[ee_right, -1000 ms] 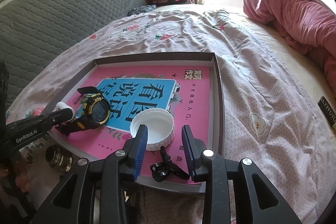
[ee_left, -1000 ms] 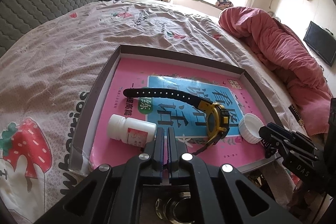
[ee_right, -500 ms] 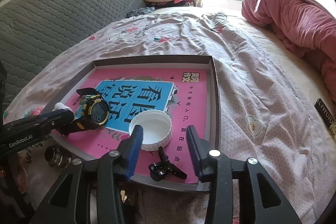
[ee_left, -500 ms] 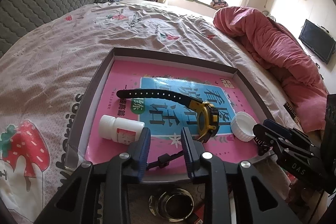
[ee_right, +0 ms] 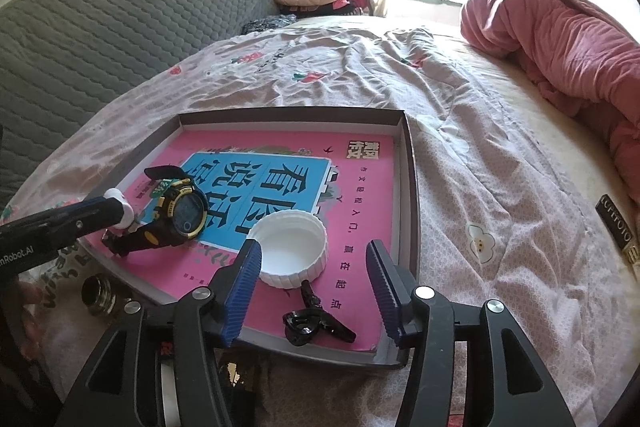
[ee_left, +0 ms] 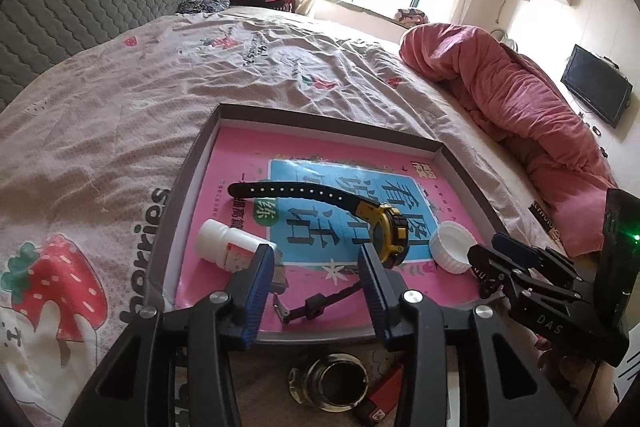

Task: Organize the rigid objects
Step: 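Withdraw both tools from the tray back toward the loose items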

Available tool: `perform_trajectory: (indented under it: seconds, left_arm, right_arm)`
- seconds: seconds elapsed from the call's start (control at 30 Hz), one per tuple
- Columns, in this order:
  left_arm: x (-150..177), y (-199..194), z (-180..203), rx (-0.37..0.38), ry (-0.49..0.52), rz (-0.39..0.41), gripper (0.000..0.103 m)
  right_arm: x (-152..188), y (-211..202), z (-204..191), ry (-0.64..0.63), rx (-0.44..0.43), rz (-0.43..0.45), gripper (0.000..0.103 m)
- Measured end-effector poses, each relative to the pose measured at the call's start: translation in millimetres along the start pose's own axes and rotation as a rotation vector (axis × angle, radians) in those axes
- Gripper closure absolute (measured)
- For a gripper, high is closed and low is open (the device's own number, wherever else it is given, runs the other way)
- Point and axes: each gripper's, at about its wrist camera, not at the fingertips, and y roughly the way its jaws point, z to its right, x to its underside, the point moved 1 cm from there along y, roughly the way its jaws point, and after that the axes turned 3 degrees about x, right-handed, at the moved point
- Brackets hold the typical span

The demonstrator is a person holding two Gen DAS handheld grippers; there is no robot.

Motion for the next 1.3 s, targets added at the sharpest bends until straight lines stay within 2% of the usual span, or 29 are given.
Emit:
perform_trajectory:
  seconds: [0.27, 0.5, 1.2, 1.23, 1.3]
  left_arm:
    - [1, -7, -2, -0.015, 0.007, 0.021, 0.060]
    - [0, -12, -6, -0.037, -0.004, 0.036, 0.059]
    - [4, -26, -5, -0.072, 0.009, 0.065, 0.058]
    - [5, -27, -5, -0.072, 0.009, 0.063, 0.056]
    - [6, -27, -4, -0.068, 0.011, 0.058, 0.046]
  right_arm:
    - [-1, -2, 0, 0.007, -0.004, 0.006, 0.043]
    - [-2, -6, 3, 0.023, -0.022, 0.020, 0.034]
    - [-5, -23, 6, 0.047, -0.033, 0.066, 0.033]
    - [-5, -25, 6, 0.045, -0.034, 0.069, 0.033]
    - [-5, -27, 4, 0.038, -0.032, 0.074, 0.033]
